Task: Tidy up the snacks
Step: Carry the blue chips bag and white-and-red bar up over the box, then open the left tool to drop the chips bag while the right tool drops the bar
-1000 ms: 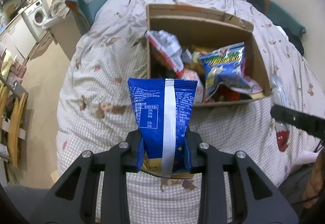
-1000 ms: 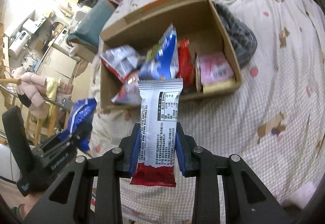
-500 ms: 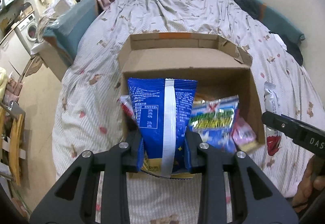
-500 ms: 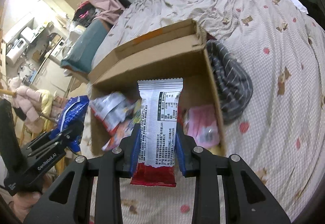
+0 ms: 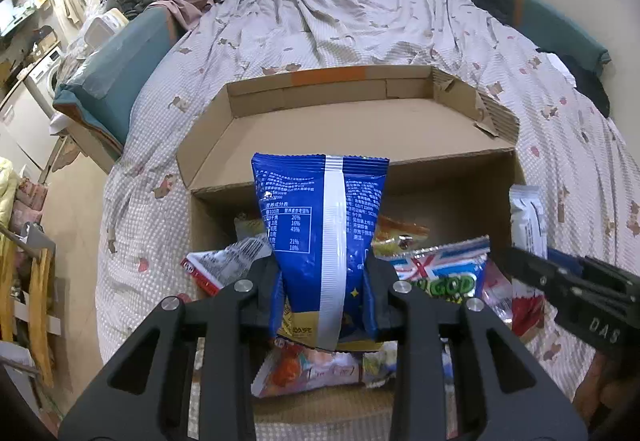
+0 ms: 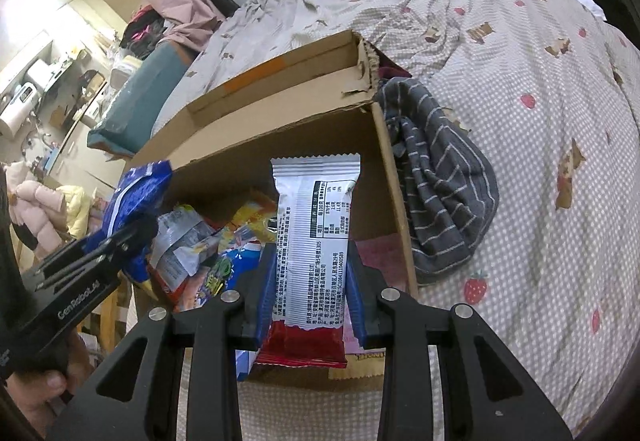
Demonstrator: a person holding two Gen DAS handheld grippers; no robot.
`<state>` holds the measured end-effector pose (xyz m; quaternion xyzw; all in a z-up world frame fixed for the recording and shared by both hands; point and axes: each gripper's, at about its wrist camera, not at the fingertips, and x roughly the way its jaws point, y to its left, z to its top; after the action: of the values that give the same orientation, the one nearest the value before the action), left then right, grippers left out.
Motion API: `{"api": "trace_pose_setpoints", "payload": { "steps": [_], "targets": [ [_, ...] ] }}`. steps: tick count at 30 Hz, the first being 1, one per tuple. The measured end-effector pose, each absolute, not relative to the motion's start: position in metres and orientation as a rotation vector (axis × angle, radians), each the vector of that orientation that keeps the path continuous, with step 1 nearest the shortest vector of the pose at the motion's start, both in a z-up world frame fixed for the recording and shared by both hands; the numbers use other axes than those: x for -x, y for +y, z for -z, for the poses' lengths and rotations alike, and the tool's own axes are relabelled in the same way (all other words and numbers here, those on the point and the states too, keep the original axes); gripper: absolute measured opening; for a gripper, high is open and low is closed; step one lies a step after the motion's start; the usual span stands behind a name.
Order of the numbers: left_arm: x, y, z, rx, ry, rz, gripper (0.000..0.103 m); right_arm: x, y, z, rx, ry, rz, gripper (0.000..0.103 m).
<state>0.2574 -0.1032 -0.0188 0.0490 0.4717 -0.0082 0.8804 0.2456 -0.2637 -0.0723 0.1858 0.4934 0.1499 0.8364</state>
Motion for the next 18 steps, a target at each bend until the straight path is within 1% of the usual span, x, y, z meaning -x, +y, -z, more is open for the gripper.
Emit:
{"api": "trace_pose_setpoints", "payload": {
  "steps": [8,18],
  "targets": [
    [-0.2669,-0.1072,0.0296,-0.087,1.003,0.018,0.027,-0.2501,-0.2601,0.0803,-0.406,1.065,-0.33,0.033],
    [-0.2626,-0.1071,0.0279,-0.093,0.96,0.027,0.029,-0.2496,-0.2587,0.0783,-0.438,1.034,-0.345,0.034]
  ]
}}
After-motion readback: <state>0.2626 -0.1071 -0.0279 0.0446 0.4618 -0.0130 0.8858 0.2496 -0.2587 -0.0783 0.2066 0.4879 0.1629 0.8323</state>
